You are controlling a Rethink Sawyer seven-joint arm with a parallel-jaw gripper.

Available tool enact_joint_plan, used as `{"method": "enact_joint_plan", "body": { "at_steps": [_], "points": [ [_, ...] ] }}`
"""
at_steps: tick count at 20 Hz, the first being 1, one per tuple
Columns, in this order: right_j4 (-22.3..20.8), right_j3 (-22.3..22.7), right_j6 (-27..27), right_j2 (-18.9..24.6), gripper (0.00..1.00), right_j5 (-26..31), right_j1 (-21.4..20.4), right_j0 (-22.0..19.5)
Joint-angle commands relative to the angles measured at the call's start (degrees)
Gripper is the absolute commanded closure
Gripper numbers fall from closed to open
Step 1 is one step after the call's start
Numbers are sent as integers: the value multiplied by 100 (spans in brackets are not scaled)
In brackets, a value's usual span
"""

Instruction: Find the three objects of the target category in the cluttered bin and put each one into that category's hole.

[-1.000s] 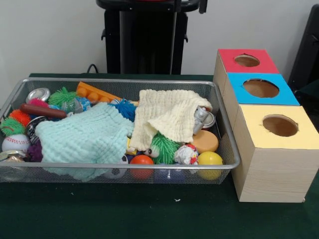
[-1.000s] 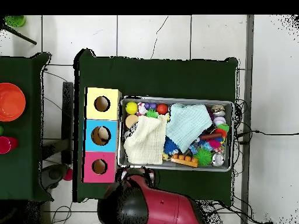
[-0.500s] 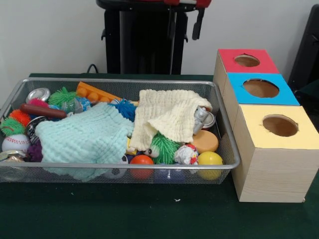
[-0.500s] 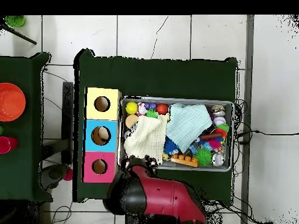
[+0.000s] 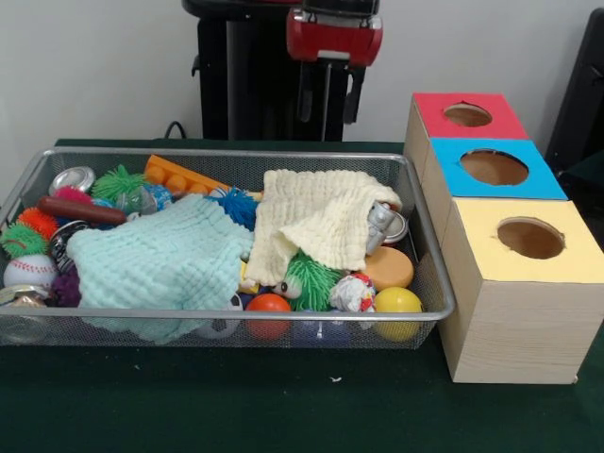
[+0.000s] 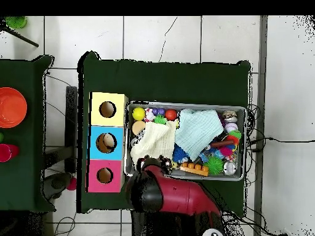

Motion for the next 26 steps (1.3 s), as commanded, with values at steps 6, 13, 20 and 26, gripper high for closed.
{"method": "enact_joint_plan", "body": {
  "at_steps": [6, 13, 20, 26],
  "points": [
    [-535, -512, 471, 362, 0, -607, 828, -521],
    [-505, -654, 751, 278, 0, -1025, 1285, -568],
    [-284, -451, 958, 483, 0, -1069, 1322, -727],
    [-182, -296, 1061, 801, 0, -1054, 1223, -964]
  ]
}}
